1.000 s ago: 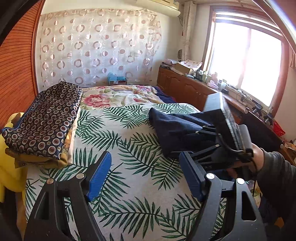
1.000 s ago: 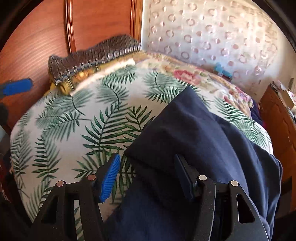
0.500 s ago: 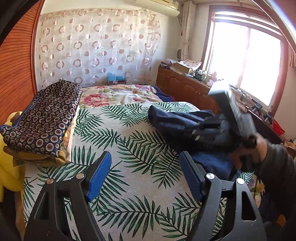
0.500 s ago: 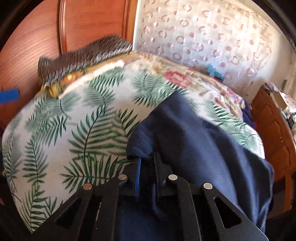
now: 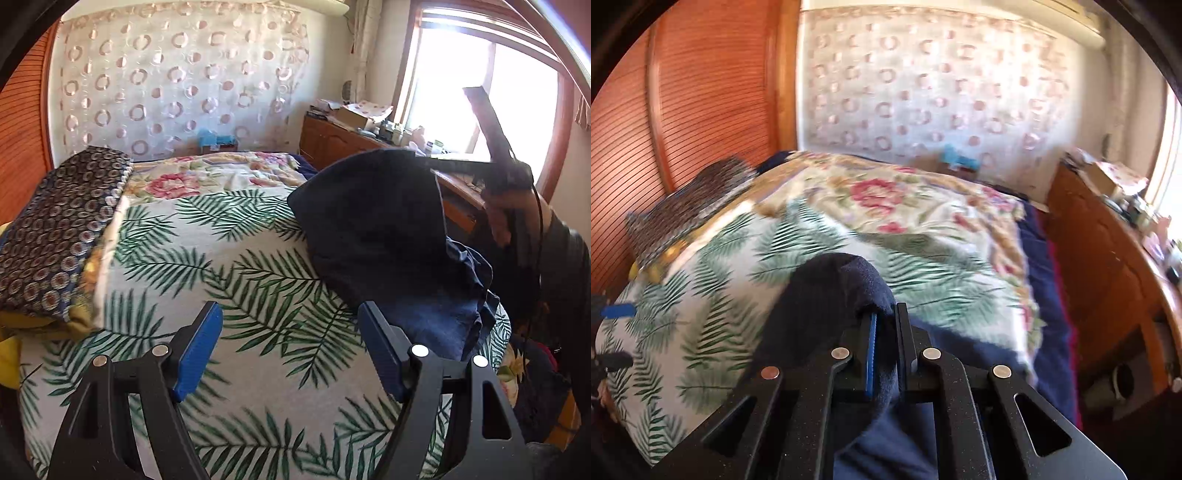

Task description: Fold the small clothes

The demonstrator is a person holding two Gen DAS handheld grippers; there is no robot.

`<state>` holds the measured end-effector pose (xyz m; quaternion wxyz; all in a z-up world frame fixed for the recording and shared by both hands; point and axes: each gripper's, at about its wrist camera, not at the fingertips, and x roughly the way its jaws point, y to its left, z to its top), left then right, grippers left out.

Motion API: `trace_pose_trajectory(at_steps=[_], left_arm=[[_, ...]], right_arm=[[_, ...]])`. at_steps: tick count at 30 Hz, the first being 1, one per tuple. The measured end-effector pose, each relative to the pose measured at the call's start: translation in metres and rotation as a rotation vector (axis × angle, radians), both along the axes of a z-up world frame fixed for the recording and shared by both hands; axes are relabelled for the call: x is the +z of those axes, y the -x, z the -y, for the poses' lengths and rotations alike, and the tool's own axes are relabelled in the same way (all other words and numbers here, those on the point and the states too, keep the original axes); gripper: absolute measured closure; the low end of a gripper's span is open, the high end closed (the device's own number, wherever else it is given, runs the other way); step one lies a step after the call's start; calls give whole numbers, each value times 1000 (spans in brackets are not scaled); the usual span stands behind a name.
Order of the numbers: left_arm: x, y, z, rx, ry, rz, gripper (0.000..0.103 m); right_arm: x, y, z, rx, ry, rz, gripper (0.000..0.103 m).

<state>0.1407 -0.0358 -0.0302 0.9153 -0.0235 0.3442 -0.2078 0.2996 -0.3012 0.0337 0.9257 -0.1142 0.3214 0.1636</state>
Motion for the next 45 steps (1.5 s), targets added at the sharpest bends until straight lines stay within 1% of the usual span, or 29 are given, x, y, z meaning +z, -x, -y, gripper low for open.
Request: trace_pose_trajectory(at_steps=[3, 7, 11, 14, 15, 16, 17, 18, 19, 23, 27, 29, 33, 36, 40, 41, 42, 43, 44, 45], left_arm=[[-3, -9, 11, -30, -5, -14, 26], [-8, -19, 28, -62, -18, -29, 26], [-12, -24, 41, -88, -33, -44, 27], [-14, -26, 49, -95, -39, -50, 26], [-14, -25, 50, -95, -41, -49, 27], [-14, -25, 52, -94, -41, -48, 26], [-14, -24, 53, -93, -39, -47, 26], [-13, -23, 54, -93, -37, -45, 26], [-13, -22, 55, -91, -37, -43, 26], [-11, -15, 58, -64, -35, -14, 27], [-4, -6, 57, -28, -14, 11, 26], [-1, 0, 59, -23, -16, 24, 26], [2, 9, 64, -20, -5, 33, 26], [1, 12, 69, -27, -11, 9, 26], [3, 15, 77, -50, -41, 10, 26], [4, 15, 78, -51, -45, 10, 26], [5, 16, 79, -54, -46, 9, 26], [5, 18, 80, -56, -43, 9, 26], [6, 19, 80, -59, -40, 10, 27], [6, 20, 81, -61, -39, 10, 26]], right_arm=[[6, -16, 27, -55, 4, -16, 95], [3, -41, 43, -118, 62, -37, 95], [-15, -64, 47, -176, 99, -77, 94], [-28, -72, 47, -175, 81, -112, 94], [-30, -71, 46, -178, 80, -113, 86], [-31, -68, 46, -192, 86, -109, 81], [-30, -64, 48, -204, 91, -99, 69], [-28, -59, 48, -205, 86, -90, 58], [-24, -51, 49, -200, 71, -81, 57], [-11, -3, 58, -175, 48, -36, 57], [-11, 51, 59, -136, 21, -12, 57], [-14, 78, 60, -117, -3, -7, 57], [-36, 126, 58, -80, -22, -27, 57], [-52, 145, 60, -67, -32, -56, 57], [-71, 155, 59, -79, 2, -87, 57], [-77, 155, 59, -80, 11, -97, 57], [-80, 154, 56, -81, 19, -107, 61], [-81, 150, 53, -80, 26, -113, 67], [-81, 149, 54, -76, 27, -117, 85], [-81, 151, 56, -72, 24, -109, 96]])
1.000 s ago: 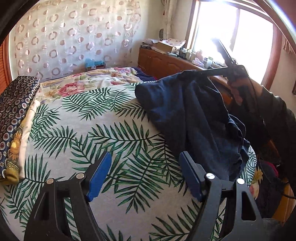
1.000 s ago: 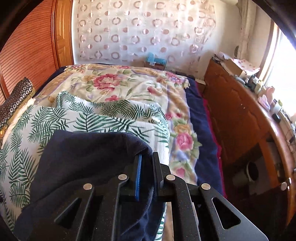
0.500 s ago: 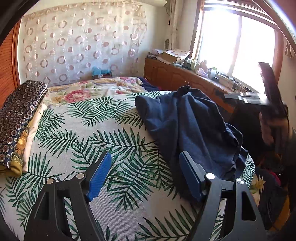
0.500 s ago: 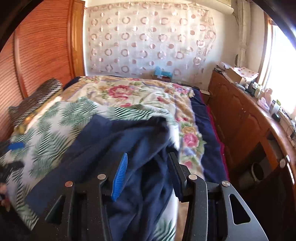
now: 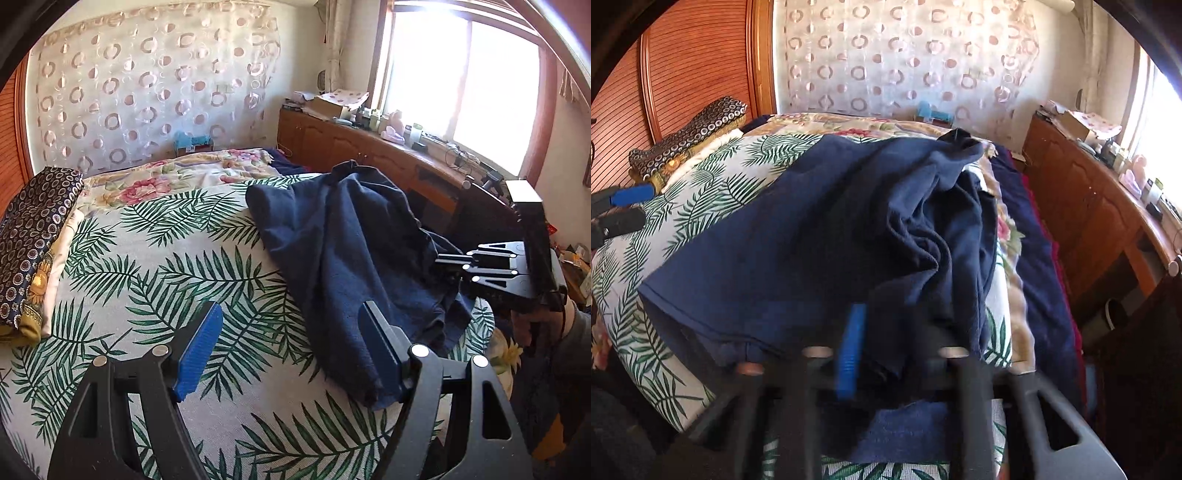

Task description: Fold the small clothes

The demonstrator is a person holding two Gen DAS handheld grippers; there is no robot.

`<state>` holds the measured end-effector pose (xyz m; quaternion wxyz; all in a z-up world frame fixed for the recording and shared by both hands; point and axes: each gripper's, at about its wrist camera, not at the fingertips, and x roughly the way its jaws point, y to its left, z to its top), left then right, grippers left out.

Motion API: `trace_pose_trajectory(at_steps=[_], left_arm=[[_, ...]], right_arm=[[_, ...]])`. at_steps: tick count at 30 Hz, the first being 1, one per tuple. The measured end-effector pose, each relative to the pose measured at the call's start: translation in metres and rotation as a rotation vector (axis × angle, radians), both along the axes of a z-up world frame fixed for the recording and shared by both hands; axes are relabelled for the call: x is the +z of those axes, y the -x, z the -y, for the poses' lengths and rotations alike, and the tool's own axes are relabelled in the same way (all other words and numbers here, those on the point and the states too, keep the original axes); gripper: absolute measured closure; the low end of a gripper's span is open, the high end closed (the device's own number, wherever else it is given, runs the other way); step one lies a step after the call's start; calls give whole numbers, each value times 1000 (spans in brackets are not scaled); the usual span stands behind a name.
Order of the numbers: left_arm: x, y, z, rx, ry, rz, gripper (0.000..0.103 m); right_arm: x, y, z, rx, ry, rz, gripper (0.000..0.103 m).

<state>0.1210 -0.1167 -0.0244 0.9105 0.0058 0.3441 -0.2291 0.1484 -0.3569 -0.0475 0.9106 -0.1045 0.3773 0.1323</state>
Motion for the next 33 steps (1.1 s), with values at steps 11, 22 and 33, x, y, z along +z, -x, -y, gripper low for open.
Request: trace_pose_trajectory(at_steps=[11, 22, 33], left_arm=[[-9, 7, 15, -48, -10, -25, 26], [-16, 7, 27, -61, -31, -45, 26], [-24, 6, 30, -55, -42, -56, 26]], right_arm=[[53, 87, 61, -79, -129, 175, 101], [22, 79, 92, -185, -150, 59, 95], [6, 65, 66, -203, -152, 110, 56]])
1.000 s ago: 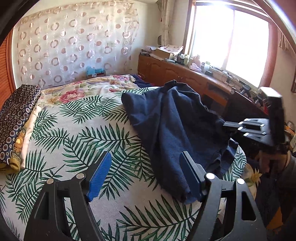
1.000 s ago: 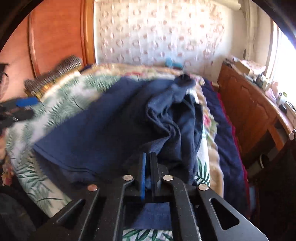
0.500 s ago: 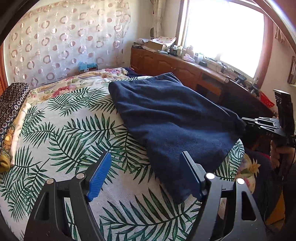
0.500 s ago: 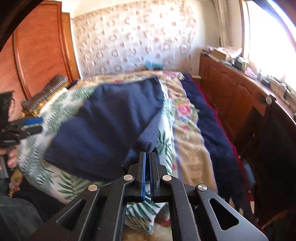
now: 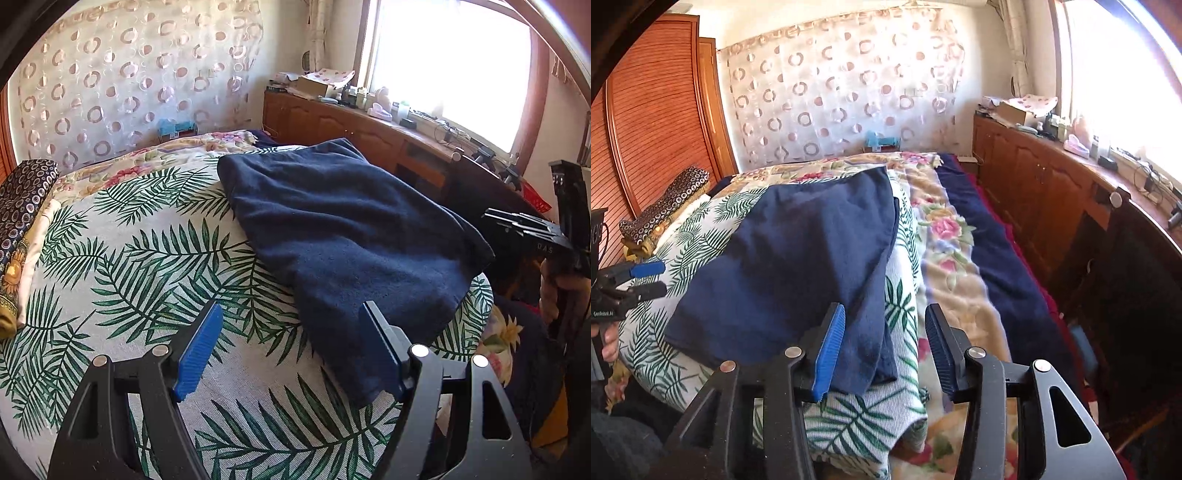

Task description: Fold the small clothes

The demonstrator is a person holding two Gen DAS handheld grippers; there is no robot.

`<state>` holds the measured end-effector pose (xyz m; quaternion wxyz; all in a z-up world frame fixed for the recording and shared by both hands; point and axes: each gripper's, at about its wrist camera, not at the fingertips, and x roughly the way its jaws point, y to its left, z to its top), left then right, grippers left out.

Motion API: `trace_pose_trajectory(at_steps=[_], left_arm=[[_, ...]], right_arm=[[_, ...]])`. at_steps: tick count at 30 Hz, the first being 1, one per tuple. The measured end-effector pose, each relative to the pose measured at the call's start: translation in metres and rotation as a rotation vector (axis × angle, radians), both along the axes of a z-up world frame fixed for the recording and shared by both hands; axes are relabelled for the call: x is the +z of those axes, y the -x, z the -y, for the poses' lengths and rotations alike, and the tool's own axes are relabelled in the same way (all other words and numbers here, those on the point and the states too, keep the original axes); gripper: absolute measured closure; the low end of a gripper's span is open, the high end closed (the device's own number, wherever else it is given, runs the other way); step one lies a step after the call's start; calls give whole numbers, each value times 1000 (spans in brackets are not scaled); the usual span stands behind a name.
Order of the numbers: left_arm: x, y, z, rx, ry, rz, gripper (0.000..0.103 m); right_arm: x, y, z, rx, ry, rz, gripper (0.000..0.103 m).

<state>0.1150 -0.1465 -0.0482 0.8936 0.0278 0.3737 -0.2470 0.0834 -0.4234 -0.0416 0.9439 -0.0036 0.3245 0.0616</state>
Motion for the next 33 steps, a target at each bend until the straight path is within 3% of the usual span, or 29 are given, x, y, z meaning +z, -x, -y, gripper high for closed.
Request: trace_pose_trajectory(at_steps=[7, 9, 11, 14, 18, 23, 31, 33], left_arm=[[-5, -1, 1, -2, -1, -15, 26], [-9, -2, 3, -6, 0, -25, 26], [-13, -3, 5, -12, 0, -39, 26], [-21, -2, 10, -36, 0, -72, 27], [-28, 0, 17, -78, 28, -114, 27], [-33, 1, 24, -121, 62, -156, 57], [-33, 1, 33, -113, 59, -149, 59], [-33, 4, 37, -120, 41, -132, 71]], right_arm=[[-9, -7, -9, 23, 0, -5, 52], [-10, -6, -7, 23, -2, -3, 38], [-13, -9, -7, 27, -1, -15, 30], [-24, -17, -7, 9, 44, -53, 30], [-35, -22, 4, 4, 6, -92, 30], [-38, -27, 12, 14, -42, -112, 30], [-44, -26, 5, 46, -36, -135, 30], [-44, -27, 4, 49, -13, -132, 31]])
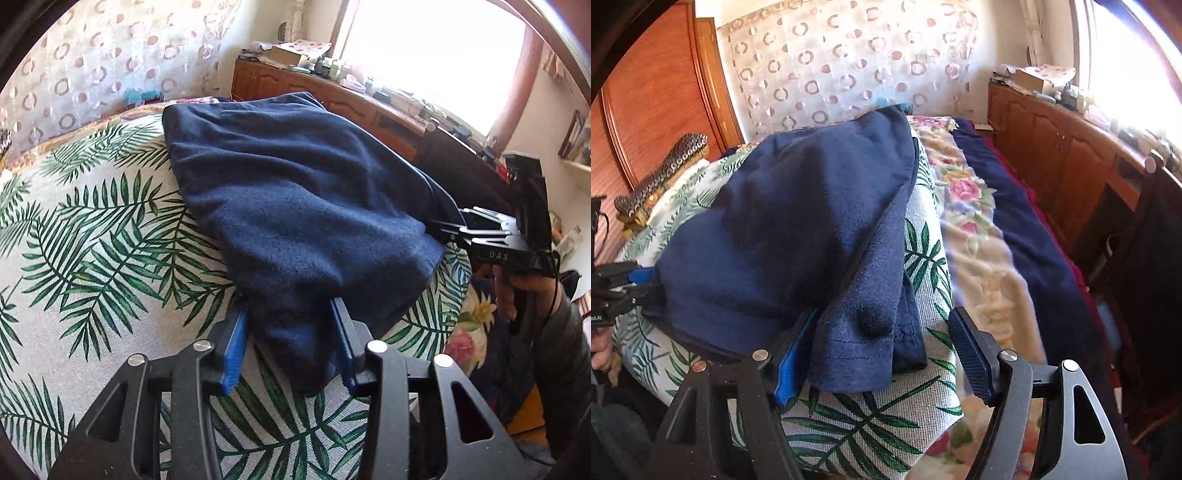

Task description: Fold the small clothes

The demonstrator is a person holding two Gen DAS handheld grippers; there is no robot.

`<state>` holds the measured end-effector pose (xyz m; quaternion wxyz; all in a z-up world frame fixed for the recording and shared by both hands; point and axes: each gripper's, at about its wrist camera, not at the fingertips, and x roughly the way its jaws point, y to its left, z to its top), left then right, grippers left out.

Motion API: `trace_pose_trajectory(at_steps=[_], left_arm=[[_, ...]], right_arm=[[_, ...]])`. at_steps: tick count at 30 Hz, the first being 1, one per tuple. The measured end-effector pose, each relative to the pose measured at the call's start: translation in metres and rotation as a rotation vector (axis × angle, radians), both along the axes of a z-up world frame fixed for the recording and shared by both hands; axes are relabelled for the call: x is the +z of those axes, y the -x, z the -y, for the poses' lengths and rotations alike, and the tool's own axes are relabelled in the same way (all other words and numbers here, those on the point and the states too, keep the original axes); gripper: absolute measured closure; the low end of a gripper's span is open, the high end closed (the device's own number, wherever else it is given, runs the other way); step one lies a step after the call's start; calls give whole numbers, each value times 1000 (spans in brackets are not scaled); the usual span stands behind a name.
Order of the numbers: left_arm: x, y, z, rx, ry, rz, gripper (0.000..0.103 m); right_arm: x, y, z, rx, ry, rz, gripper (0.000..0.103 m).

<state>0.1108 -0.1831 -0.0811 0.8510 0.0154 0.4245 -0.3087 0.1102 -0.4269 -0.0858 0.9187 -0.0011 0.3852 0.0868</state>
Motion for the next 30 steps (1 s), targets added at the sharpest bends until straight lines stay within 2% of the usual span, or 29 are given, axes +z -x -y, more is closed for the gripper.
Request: trace_pose_trajectory(at_steps=[2, 4, 13, 17, 21, 22, 24, 25, 30], left_arm=[[2, 4, 2, -3, -9, 22, 90], [6, 6, 0, -12, -3, 31, 93], [54, 10, -30, 11, 124, 95, 95], [62, 4, -29, 10, 125, 103, 95], [72, -2, -22, -3, 137, 115, 95], [74, -4, -21, -4, 140, 119, 95], [79, -7, -19, -6, 145, 127, 95], [82, -8, -19, -6, 145, 132, 95], [94, -14, -17, -5, 147, 158, 95]], right_arm=[[2, 0, -1, 0, 7, 3, 32], [3, 1, -1, 2, 7, 3, 32], [16, 18, -12, 21, 34, 55, 33], [32, 32, -21, 41, 11, 118, 33], [46, 45, -39, 117, 2, 176, 32], [48, 48, -45, 143, 6, 184, 31], [48, 51, -58, 185, 19, 199, 19], [45, 51, -64, 212, 26, 200, 17], [21, 35, -86, 267, 65, 143, 15]])
